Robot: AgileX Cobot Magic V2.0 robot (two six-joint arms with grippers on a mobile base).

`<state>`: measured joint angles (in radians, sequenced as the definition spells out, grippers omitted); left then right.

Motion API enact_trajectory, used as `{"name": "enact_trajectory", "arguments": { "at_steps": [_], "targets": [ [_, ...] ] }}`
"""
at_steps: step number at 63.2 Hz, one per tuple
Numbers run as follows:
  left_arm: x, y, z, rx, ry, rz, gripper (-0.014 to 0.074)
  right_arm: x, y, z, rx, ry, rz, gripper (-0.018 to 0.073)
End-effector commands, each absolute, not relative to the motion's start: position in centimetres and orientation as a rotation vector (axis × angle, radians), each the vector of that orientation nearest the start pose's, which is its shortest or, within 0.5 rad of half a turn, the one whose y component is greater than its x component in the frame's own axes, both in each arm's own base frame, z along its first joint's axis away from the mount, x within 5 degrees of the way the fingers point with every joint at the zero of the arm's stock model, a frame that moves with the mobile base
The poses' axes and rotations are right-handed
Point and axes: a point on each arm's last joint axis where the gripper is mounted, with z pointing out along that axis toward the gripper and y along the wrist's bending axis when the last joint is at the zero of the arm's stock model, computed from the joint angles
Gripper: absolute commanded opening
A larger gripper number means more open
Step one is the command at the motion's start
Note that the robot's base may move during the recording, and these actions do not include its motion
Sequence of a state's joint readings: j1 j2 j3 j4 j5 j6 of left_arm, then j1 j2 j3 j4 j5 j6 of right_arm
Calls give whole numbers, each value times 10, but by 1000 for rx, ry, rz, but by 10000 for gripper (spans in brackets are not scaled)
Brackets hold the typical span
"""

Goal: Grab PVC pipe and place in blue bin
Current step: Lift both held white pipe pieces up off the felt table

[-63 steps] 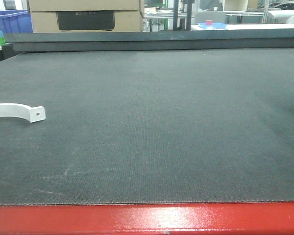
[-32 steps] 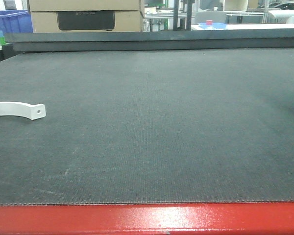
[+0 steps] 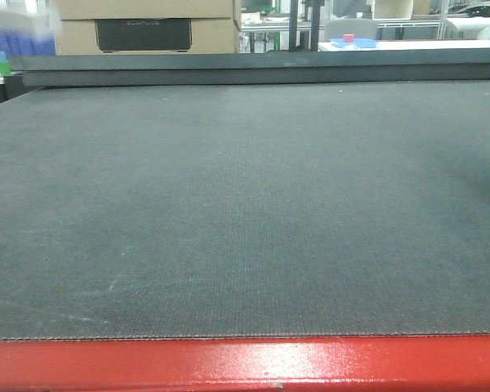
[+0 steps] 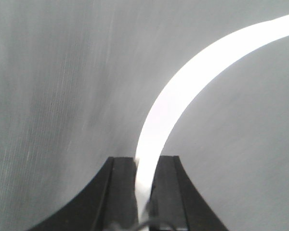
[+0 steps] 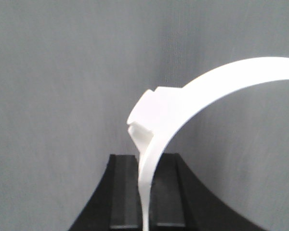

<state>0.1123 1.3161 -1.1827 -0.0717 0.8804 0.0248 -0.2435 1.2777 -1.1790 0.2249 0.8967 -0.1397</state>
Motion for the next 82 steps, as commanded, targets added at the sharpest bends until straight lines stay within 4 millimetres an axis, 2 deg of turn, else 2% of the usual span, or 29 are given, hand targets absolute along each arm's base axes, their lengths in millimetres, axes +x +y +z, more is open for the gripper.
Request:
{"name": "enact_trajectory", "arguments": {
  "at_steps": [1, 11, 20, 35, 47, 62, 74, 82],
  "targets": [
    [262, 23, 362, -166, 2343, -71, -111, 249, -47, 378, 179, 2285, 56, -162],
    [247, 22, 371, -174, 2166, -65, -111, 230, -44, 406, 130, 2109, -11, -162],
    [225, 9, 368, -96, 2031, -64, -111, 209, -33, 421, 66, 1997, -40, -162],
    [192, -19, 365, 34, 1842, -137, -111, 181, -12, 403, -16, 1885, -16, -162],
    [162, -20, 387, 51, 1693, -155, -111, 165, -8, 404, -29, 1855, -12, -162],
    [131, -15, 416, 34, 1442, -149, -111, 163, -5, 410, -3, 1833, 49, -162],
    [124, -14, 418, 36, 1429, -151, -111, 145, -3, 419, -21, 1747, 31, -162],
    [124, -15, 415, 41, 1469, -152, -111, 130, -3, 413, -30, 1689, 0, -162]
  ]
}}
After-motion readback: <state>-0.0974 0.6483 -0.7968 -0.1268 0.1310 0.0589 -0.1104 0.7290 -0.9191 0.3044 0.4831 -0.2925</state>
